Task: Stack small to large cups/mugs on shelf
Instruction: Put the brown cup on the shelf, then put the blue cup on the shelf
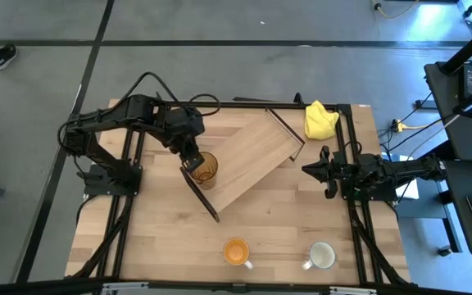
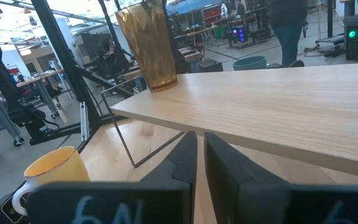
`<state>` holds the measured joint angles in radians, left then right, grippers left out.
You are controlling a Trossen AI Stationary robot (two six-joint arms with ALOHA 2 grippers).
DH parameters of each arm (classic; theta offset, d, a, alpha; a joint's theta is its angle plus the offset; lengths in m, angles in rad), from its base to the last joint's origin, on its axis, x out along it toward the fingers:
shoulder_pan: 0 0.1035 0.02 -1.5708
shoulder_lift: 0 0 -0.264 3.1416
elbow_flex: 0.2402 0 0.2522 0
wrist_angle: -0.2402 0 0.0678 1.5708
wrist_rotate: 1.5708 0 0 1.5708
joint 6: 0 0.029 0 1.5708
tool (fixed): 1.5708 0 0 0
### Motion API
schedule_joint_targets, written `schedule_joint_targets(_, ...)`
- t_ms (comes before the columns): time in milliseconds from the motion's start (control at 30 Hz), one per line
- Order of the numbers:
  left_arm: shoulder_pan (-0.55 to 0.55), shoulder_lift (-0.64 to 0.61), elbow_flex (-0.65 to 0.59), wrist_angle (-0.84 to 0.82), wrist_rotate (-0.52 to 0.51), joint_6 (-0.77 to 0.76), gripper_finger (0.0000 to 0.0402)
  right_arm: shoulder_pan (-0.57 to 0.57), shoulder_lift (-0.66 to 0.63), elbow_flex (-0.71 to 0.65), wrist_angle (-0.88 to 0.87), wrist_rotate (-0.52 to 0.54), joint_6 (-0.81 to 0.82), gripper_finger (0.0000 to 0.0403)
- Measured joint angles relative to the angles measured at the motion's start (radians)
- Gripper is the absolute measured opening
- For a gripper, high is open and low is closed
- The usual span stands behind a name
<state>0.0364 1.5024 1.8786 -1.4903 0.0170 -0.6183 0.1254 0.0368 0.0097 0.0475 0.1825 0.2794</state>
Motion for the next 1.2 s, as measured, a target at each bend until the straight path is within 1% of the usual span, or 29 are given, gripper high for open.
schedule_joint_targets(233,0.001,0.0,0.0,0.054,0.0,0.02,0.0049,0.0,0.0,0.0,0.0,0.0,0.0,0.0032)
schedule_joint_targets(700,0.001,0.0,0.0,0.053,0.004,0.026,0.0049,0.0,0.0,0.0,0.0,0.0,0.0,0.0032)
schedule_joint_targets(767,0.001,0.002,0.012,0.045,0.008,0.026,0.0049,0.0,0.0,0.0,0.0,0.0,0.0,0.0032)
schedule_joint_targets(867,0.0,0.002,0.063,0.04,0.008,0.026,0.0049,0.0,0.0,0.0,0.0,0.0,0.0,0.0032)
schedule_joint_targets(900,0.0,0.002,0.086,0.039,0.0,0.027,0.0049,0.0,0.0,0.0,0.0,0.0,0.0,0.0032)
schedule_joint_targets(1000,0.001,0.002,0.164,0.009,-0.067,0.05,0.0049,0.0,0.0,0.0,0.0,0.0,0.0,0.0032)
schedule_joint_targets(1100,0.022,0.0,0.238,-0.079,-0.157,0.053,0.0049,0.0,0.0,0.0,0.0,0.0,0.0,0.0032)
schedule_joint_targets(1167,0.047,-0.003,0.246,-0.079,-0.197,0.056,0.0049,0.0,0.0,0.0,0.0,0.0,0.0,0.0032)
schedule_joint_targets(1200,0.062,-0.014,0.238,-0.075,-0.197,0.057,0.0049,0.0,0.0,0.0,0.0,0.0,0.0,0.0032)
